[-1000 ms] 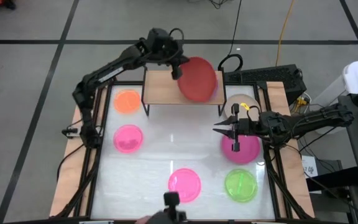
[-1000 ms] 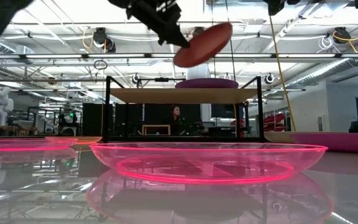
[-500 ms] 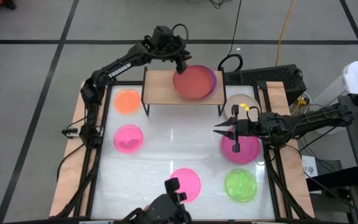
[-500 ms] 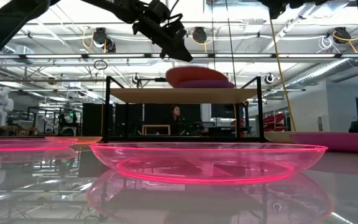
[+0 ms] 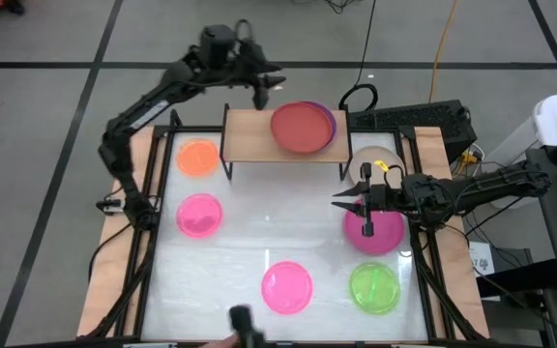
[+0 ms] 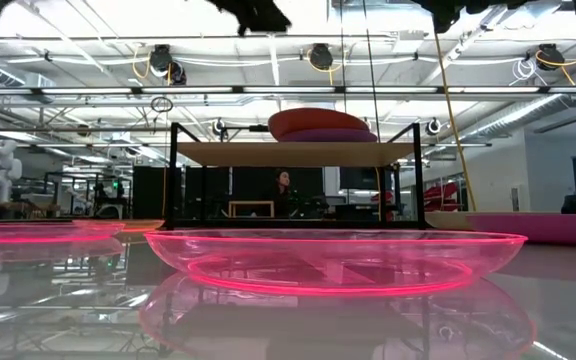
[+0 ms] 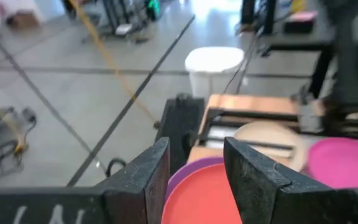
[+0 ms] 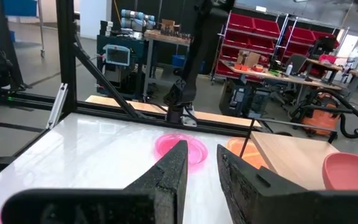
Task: Place and stack plates onto a shelf
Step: Stack the orange plate on top of the violet plate on the shelf
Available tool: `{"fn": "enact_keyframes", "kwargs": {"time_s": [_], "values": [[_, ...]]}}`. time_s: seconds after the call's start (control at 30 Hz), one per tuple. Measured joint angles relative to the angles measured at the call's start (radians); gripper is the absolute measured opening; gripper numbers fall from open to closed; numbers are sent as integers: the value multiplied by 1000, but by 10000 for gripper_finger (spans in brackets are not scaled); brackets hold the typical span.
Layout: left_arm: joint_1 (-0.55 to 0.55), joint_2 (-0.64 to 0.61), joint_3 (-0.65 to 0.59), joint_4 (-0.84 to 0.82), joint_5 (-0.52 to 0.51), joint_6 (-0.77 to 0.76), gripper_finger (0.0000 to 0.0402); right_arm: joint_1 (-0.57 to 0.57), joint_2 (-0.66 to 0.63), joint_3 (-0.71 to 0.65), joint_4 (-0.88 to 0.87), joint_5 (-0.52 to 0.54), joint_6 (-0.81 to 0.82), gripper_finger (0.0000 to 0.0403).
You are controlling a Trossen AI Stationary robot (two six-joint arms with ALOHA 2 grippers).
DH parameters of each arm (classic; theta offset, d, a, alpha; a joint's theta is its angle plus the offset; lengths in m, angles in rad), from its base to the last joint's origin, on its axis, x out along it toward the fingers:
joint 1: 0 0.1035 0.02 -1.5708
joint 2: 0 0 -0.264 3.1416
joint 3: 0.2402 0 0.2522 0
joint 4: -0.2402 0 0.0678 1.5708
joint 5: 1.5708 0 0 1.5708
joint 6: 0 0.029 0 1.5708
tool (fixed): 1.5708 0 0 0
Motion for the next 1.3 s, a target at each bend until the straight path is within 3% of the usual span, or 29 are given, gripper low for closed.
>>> {"fn": "enact_keyframes", "kwargs": {"time_s": [0.27,0.47,0.57,0.77,0.83,1.3], "values": [[-34,-210,-20,-175,27,34,158,4,0,0,-29,-1,32,73],[-49,-297,-292,-243,-55,-2,159,4,0,0,-14,-1,42,73],[-53,-299,-487,-157,-88,-27,159,4,0,0,-6,-1,43,73],[-52,-247,-767,232,-100,-60,159,4,0,0,28,-1,28,73],[-46,-233,-794,297,-119,-59,159,4,0,0,35,-1,26,73],[-31,-128,-798,349,-139,-56,159,4,0,0,30,-1,2,73]]}}
